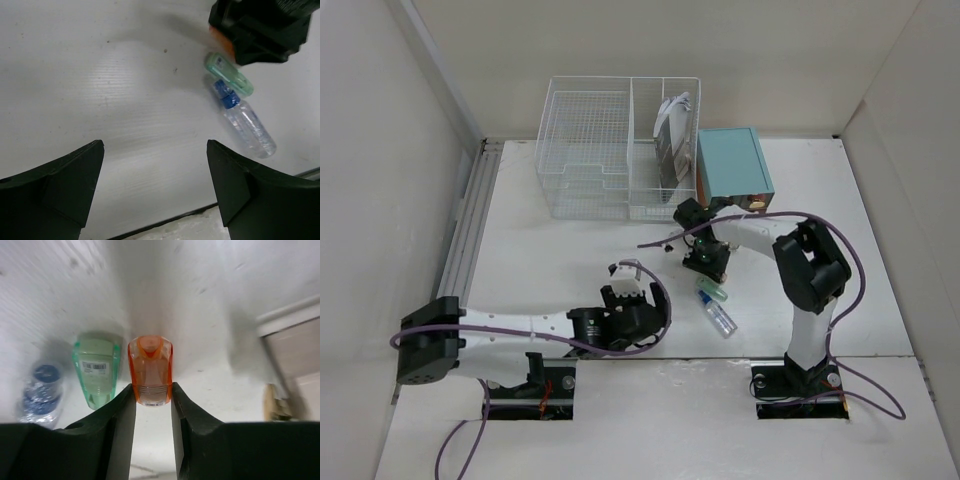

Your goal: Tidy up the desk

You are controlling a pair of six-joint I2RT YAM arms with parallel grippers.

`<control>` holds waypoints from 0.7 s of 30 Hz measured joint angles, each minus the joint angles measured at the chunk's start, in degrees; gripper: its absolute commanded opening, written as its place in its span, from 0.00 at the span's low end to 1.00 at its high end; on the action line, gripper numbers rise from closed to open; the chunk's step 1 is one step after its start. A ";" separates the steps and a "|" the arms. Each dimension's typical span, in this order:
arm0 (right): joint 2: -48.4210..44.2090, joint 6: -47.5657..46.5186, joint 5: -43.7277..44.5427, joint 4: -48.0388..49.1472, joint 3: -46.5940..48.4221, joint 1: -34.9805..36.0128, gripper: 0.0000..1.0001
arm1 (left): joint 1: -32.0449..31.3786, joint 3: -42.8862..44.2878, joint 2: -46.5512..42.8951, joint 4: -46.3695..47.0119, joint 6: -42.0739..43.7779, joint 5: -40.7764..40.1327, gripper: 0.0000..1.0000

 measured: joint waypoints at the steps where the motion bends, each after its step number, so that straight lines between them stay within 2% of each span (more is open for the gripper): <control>1: -0.48 0.07 -0.74 0.63 0.83 -0.15 0.00 | 0.00 0.42 1.68 0.00 0.39 -0.02 0.80; 7: -7.48 0.20 -3.48 1.36 5.64 -1.84 0.00 | 0.02 5.16 11.28 0.74 2.97 0.07 0.79; 12: -13.35 0.11 -3.56 1.33 9.35 -5.11 0.00 | 0.11 7.85 14.19 2.27 5.35 0.46 0.79; 21: -13.31 -1.84 -1.44 1.49 10.54 -10.93 0.00 | 0.11 11.19 16.79 3.58 7.39 1.66 0.79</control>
